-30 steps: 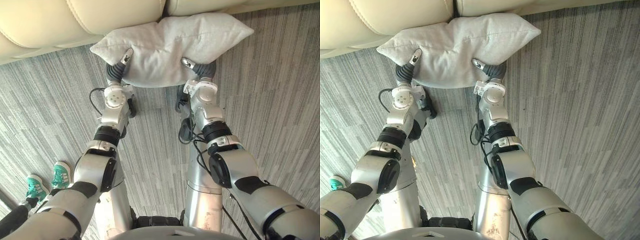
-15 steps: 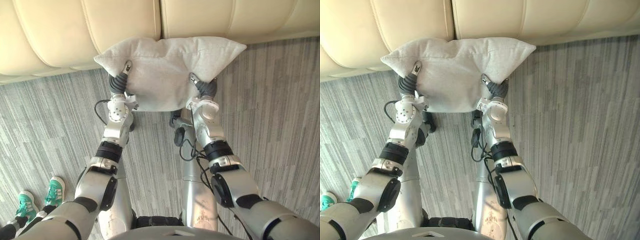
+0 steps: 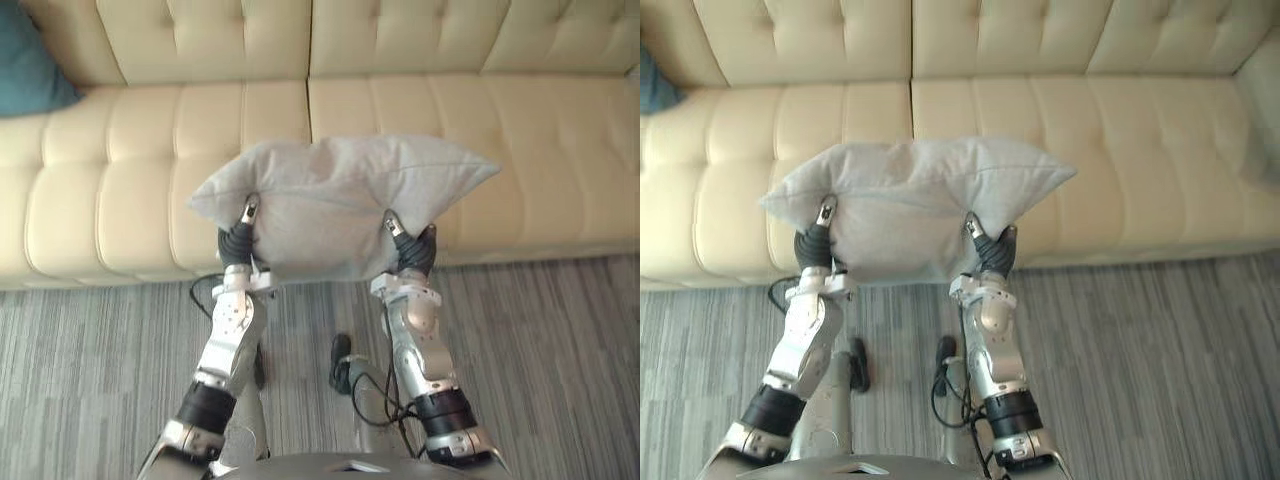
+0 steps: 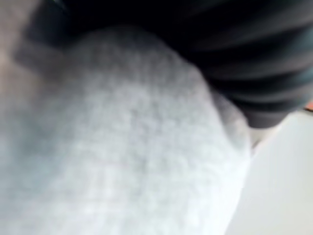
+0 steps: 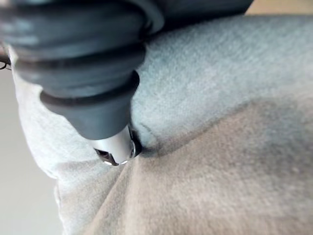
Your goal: Pick up cushions and gather them together orderly.
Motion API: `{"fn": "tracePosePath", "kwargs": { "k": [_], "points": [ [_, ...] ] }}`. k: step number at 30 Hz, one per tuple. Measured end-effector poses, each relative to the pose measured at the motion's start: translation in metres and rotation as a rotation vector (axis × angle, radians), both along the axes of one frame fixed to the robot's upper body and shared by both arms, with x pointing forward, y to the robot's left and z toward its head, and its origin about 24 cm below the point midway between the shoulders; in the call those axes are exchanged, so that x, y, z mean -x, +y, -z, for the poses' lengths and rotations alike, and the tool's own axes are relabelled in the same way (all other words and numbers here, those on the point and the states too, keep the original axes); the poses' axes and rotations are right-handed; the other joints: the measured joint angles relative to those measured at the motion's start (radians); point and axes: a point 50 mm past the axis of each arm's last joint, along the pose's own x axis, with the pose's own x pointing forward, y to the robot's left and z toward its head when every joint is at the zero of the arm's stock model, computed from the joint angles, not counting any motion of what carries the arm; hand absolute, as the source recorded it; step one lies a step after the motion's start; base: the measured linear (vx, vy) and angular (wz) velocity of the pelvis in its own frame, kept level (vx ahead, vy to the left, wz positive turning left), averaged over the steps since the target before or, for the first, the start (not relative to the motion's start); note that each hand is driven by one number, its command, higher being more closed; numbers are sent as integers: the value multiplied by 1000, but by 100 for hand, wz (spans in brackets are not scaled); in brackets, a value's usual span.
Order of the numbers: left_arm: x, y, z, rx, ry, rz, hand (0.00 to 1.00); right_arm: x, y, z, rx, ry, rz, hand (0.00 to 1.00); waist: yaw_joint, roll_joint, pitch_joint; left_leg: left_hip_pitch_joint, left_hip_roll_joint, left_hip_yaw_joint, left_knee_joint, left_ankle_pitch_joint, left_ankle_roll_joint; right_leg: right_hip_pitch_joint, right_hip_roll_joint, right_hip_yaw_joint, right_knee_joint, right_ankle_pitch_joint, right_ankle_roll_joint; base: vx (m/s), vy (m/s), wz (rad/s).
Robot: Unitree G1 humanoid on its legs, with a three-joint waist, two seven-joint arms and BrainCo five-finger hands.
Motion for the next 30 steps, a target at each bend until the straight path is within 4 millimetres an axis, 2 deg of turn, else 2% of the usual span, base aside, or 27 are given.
{"fn": "tracePosePath", "kwargs": {
  "k": [2, 7, 10, 13, 15, 17, 18, 20, 22, 23, 24, 25, 26, 27, 28, 30],
  "points": [
    [7, 2, 10, -23, 34, 27, 100, 3, 2, 5, 36, 14, -12, 100, -10, -11, -25, 84, -25, 3, -99, 39, -8, 71, -4, 2, -65, 17, 5, 173, -41, 10],
    [13, -1, 19, -65, 64, 84, 100, 5, -7, 7, 93, 21, -15, 100, -34, -14, -85, 212, -58, -8, -255, 108, -12, 189, -2, -10, -172, 43, 1, 168, -37, 11],
    [15, -3, 21, -76, 70, 104, 100, 5, -11, 7, 118, 20, -12, 100, -48, -13, -88, 248, -60, -23, -278, 112, -18, 225, 1, -24, -178, 43, 1, 105, -17, 17],
    [17, -4, 24, -79, 84, 113, 100, 6, -14, 8, 132, 24, -11, 100, -53, -12, -92, 238, -60, -62, -225, 113, -19, 261, 5, -42, -181, 19, -4, 63, -43, 27],
    [21, -3, 31, -80, 111, 115, 100, 8, -15, 13, 136, 41, -22, 100, -50, -7, -93, 179, -53, -94, -75, 113, -19, 296, 4, -58, -179, -5, -9, 17, -62, 32],
    [26, -1, 37, -77, 136, 115, 100, 12, -15, 18, 139, 60, -32, 100, -33, -2, -96, 163, -42, -89, -1, 119, -9, 321, 7, -59, -179, -30, -14, -19, -1, 13],
    [30, -1, 42, -67, 158, 117, 100, 15, -15, 22, 140, 73, -38, 100, -33, 5, -104, 162, -39, -78, 9, 128, 2, 335, 5, -62, -184, -44, -25, -24, -12, 21],
    [33, -1, 46, -55, 176, 120, 100, 15, -15, 22, 140, 73, -40, 100, -34, 14, -110, 133, -37, -64, 19, 137, 2, 346, 4, -58, -211, -44, -33, -12, 10, 25],
    [36, -3, 52, -46, 202, 126, 100, 14, -16, 22, 142, 71, -40, 100, -32, 34, -123, 115, -58, -57, -65, 92, 8, 345, -3, -51, -235, -42, -36, 23, 67, 18],
    [37, -3, 54, -46, 214, 126, 100, 14, -16, 22, 142, 72, -40, 100, -32, 37, -125, 111, -79, -66, -114, 90, 11, 348, -15, -51, -239, -43, -35, 73, 123, 9],
    [37, -3, 57, -47, 226, 125, 100, 14, -16, 22, 143, 74, -39, 100, -30, 40, -126, 108, -102, -73, -185, 98, 0, 352, -24, -43, -246, -46, -29, 117, 157, -6],
    [39, -3, 59, -45, 239, 124, 100, 14, -16, 23, 144, 78, -39, 100, -21, 48, -131, 122, -121, -92, -309, 134, -23, 355, -26, -22, -252, -52, -15, 145, 179, -25],
    [41, -3, 61, -42, 248, 122, 100, 14, -16, 25, 147, 84, -39, 100, -13, 57, -137, 140, -121, -96, -357, 185, -22, 358, -20, -6, -253, -58, -1, 207, 217, -54],
    [44, -2, 65, -43, 266, 120, 100, 14, -15, 29, 148, 103, -45, 100, 1, 56, -145, 153, -127, -87, -352, 242, 19, 364, -20, 37, -256, -59, 4, 262, 258, -60],
    [47, 0, 67, -44, 280, 115, 100, 14, -12, 32, 148, 119, -54, 100, 0, 37, -160, 135, -146, -62, -297, 205, 56, 364, -40, 72, -263, -64, 14, 340, 313, -52],
    [48, 2, 69, -43, 286, 108, 100, 14, -10, 32, 150, 119, -63, 100, 0, 16, -173, 124, -166, -22, -242, 146, 80, 354, -73, 108, -236, -78, 44, 298, 248, -37]
  ]
}}
